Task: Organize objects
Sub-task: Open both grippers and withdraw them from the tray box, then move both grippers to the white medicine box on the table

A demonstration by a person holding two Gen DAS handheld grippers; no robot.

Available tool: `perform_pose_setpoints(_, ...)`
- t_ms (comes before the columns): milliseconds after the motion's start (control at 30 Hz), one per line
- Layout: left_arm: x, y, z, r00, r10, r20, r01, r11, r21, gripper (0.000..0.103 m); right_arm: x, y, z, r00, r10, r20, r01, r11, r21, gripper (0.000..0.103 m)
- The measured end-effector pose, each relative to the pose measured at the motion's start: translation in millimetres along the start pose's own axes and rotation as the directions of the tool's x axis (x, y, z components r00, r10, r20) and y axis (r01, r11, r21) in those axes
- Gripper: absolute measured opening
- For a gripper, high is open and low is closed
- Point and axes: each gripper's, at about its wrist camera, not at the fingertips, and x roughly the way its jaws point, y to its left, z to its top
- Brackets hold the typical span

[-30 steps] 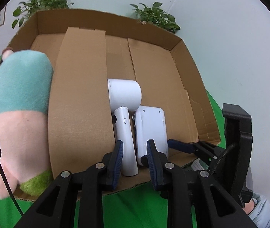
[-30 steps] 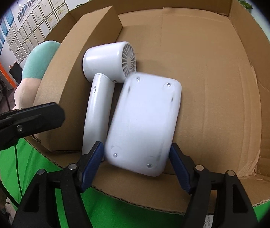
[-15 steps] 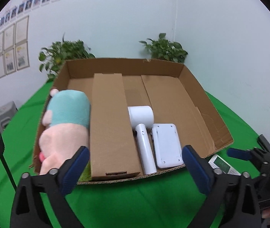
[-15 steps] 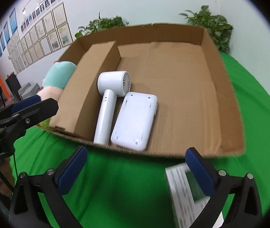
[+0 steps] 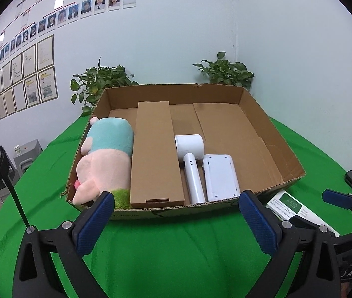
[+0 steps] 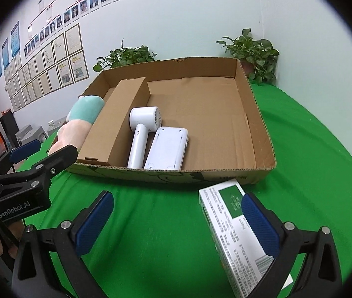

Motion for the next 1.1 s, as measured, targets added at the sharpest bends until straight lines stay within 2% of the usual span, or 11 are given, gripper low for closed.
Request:
perform_pose_setpoints(433, -10.0, -7.5, -1.5, 1.0, 0.003, 0.011, -0.003, 1.0, -0.009, 0.101, -4.6, -3.9, -6.2, 1.0, -0.019, 0.011, 0.019, 1.0, 0.01, 0.102)
perform_pose_setpoints(767, -7.1, -6.5, -5.8, 1.0, -0.005, -0.014, 0.005, 1.0, -0.017, 0.101, -3.5, -7.6, -12.3, 1.0, 0.013, -0.018, -0.012, 0.999, 0.03, 0.102)
perform_pose_setpoints(967, -4.5, -0.5, -13.9, 0.999, 0.022, -0.03, -0.022, 1.0, 0.01, 0.101, -4.0, -14.9, -23.4, 0.999, 0.032, -0.033, -0.033, 0.999, -0.004, 0.102)
perform_pose_setpoints(1100, -4.6, 12.4, -18.6, 0.998, 0.05, -0.043, -0.05, 0.999, -0.002, 0.101, -2.2, -40.3, -36.5, 0.997, -0.02, -0.073, 0.02, 1.0, 0.006, 0.102)
